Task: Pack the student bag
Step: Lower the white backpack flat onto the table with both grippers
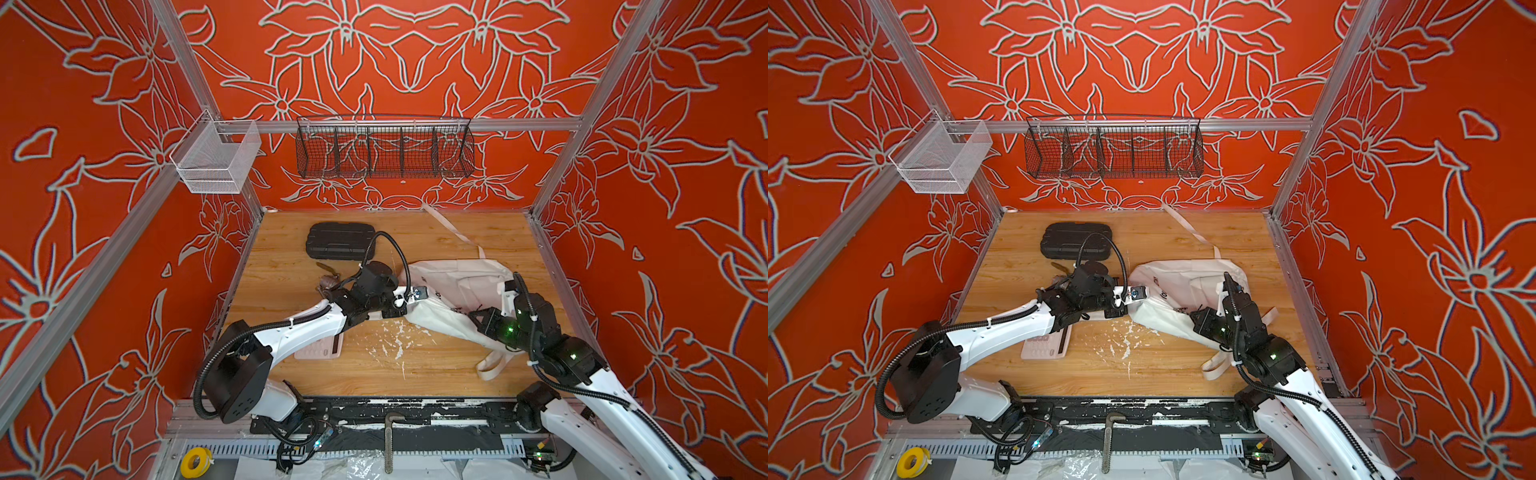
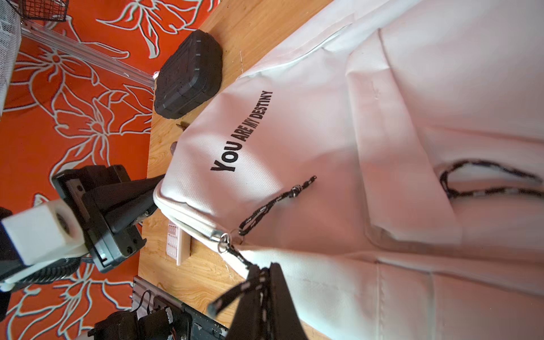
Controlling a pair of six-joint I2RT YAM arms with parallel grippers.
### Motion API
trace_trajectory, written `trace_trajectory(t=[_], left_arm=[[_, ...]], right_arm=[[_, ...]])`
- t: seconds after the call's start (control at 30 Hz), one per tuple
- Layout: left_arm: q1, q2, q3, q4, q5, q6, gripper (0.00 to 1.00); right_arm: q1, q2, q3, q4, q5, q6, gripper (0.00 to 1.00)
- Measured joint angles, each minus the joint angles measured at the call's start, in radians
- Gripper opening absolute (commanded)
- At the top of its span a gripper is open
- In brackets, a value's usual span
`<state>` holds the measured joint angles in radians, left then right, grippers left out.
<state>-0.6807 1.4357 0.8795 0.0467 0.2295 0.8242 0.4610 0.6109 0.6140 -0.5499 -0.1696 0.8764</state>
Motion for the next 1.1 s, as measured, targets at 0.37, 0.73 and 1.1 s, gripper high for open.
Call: trace_trajectory(t=[0.37, 0.73, 1.1], left_arm=[[-0.008, -0.010, -0.042, 0.021, -0.014, -0.052, 0.00], [-0.119, -0.061, -0.138, -0.010, -0.180, -0.093, 0.00], [-0.254, -0.031, -0.093, -0.094, -0.329, -0.194, 0.92]], right_arm=[[0.006, 0.076, -0.002, 0.005, 0.084, -0.074, 0.05], [-0.012, 0.221, 0.040, -0.042, 0.142, -0.222, 0.38], [-0.014, 0.321, 0.161, -0.042, 0.182, -0.319, 0.56]])
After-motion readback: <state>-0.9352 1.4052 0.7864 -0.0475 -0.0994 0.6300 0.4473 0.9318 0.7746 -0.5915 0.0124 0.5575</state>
